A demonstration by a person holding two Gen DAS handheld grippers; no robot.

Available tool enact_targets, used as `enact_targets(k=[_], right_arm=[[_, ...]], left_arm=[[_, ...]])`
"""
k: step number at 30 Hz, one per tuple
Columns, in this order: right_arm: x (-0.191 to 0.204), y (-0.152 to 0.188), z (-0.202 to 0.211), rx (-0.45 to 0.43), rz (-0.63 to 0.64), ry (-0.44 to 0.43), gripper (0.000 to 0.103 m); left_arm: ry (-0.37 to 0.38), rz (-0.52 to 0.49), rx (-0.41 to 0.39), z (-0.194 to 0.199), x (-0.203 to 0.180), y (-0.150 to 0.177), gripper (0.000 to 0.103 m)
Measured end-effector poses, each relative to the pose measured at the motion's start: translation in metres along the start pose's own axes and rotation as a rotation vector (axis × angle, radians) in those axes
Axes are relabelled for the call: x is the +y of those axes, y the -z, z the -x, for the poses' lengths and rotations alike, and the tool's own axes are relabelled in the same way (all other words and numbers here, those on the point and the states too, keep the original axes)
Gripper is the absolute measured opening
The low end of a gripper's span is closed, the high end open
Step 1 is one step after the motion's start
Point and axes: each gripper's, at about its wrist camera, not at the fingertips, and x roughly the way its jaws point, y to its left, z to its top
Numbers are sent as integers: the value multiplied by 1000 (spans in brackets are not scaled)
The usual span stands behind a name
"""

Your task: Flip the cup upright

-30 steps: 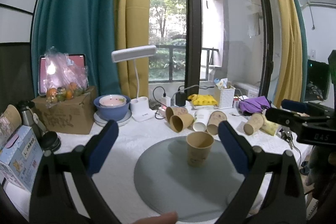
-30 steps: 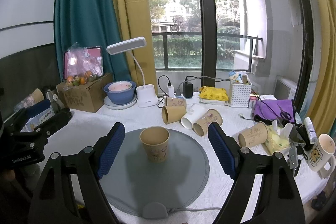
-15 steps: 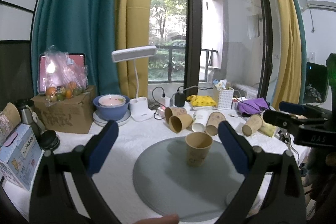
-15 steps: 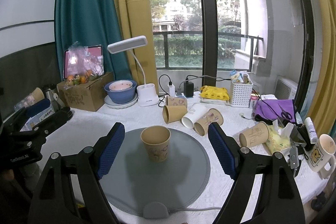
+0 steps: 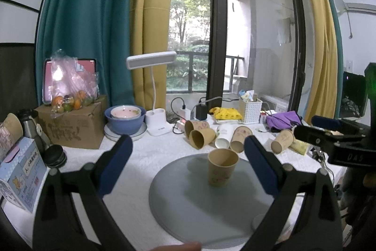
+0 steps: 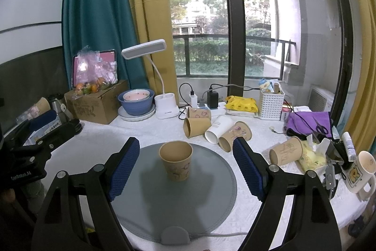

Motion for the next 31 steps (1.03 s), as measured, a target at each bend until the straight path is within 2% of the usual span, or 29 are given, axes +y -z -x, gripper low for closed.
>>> enact_targets(k=[31], right_arm=[[6,1,2,5,6,-3,84]], left_arm=[[4,11,-13,3,-7,3,97]])
